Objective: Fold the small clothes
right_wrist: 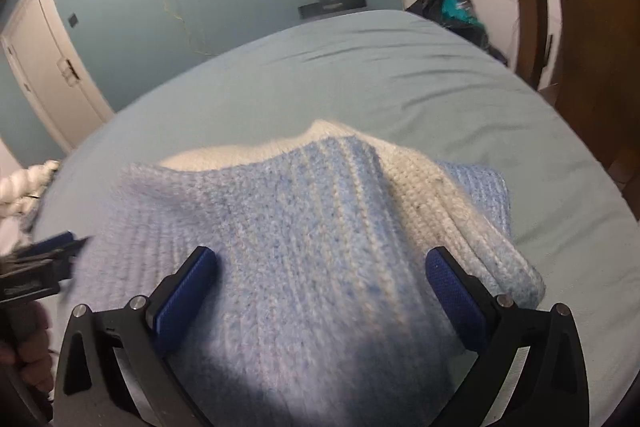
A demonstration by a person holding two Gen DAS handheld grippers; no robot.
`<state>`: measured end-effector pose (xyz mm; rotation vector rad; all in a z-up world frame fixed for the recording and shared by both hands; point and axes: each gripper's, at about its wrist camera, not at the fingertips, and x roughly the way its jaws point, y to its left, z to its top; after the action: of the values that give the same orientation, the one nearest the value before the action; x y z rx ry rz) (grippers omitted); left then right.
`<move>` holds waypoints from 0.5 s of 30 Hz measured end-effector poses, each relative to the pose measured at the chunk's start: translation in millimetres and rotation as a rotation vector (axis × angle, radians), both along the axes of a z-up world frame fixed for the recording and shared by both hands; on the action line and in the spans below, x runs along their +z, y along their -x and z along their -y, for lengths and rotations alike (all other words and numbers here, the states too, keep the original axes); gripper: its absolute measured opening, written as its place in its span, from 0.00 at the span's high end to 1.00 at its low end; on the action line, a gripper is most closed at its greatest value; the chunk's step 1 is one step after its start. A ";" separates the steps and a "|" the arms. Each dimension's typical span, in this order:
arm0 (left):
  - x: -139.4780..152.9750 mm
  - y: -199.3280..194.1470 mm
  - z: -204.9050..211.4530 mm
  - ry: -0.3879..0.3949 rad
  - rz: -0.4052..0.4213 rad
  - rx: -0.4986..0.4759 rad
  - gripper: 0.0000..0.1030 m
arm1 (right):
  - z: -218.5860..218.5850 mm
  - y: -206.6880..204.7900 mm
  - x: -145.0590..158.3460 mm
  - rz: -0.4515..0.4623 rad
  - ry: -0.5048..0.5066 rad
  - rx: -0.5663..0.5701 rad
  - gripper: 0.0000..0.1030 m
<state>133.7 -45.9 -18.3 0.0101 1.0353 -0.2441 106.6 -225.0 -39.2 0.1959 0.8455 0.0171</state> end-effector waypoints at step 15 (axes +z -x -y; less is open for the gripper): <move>-16.8 -18.2 -25.8 0.026 -0.093 0.072 0.00 | 11.2 0.2 -6.7 -0.096 -0.112 -0.077 0.01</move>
<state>151.9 -20.1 -35.1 -0.0622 1.1231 -0.1941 106.4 -236.2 -45.9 0.3369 0.9328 -0.0174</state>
